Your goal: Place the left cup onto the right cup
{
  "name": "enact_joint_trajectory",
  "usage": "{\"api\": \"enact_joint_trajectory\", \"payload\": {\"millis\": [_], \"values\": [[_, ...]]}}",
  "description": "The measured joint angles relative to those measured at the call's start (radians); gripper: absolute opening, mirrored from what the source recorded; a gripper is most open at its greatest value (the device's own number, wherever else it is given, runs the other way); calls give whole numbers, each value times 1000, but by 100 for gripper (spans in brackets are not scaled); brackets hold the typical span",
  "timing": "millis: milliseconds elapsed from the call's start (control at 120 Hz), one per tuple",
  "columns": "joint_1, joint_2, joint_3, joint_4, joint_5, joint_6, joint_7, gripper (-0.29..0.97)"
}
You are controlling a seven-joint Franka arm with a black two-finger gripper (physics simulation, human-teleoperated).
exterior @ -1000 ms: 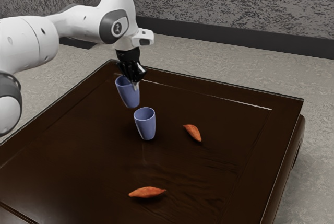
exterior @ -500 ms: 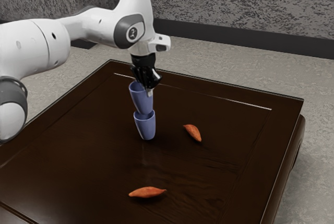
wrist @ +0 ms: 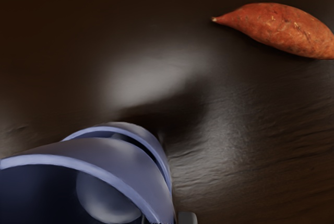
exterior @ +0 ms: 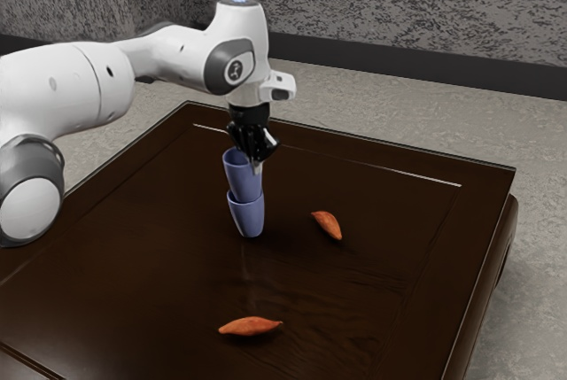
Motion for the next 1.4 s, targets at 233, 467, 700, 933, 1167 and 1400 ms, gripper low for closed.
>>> {"api": "enact_joint_trajectory", "payload": {"millis": [233, 467, 700, 933, 1167, 1400], "values": [[8, 17, -2, 3, 3, 2, -9, -11], [14, 44, -5, 3, 2, 11, -15, -11], [16, 57, -9, 3, -4, 23, -24, 2], [16, 38, -11, 3, -17, -1, -37, 45], [7, -56, -36, 3, -10, -53, -50, 60], [0, -177, -71, -11, -4, -107, -60, 65]]}}
